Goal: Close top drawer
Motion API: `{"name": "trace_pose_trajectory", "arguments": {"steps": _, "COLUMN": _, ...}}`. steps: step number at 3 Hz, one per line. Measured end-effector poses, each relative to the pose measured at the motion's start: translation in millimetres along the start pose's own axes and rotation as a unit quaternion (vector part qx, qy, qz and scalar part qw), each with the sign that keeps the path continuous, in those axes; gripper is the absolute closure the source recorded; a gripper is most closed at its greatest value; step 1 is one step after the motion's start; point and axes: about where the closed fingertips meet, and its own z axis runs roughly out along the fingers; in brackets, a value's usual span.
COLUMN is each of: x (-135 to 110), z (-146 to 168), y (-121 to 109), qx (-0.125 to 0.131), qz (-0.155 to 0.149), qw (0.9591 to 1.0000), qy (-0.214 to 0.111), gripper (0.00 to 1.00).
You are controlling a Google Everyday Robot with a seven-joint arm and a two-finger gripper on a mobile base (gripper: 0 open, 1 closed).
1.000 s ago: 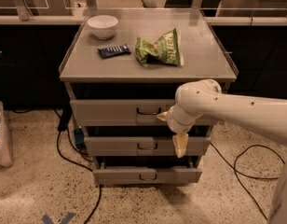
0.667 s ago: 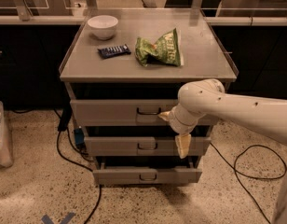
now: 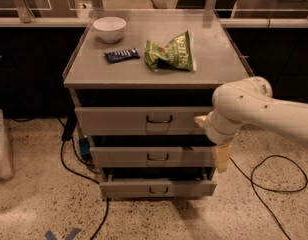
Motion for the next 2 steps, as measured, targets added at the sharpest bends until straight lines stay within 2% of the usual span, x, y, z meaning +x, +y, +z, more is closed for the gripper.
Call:
{"name": "trace_pose_trajectory", "arguments": {"steps": 1, "x": 16.9, "z": -33.3, "y": 17.3, "qx": 0.001, "qz": 0.027, "qw": 0.9992, "qy": 0.029, "gripper": 0.0}}
{"name": "trace_pose_trajectory", "arguments": {"steps": 2, "x": 17.6, "z": -38.2, "y": 17.5, "qx": 0.003, "qz": 0.029, "qw": 0.9991, "qy": 0.031, "gripper": 0.0}}
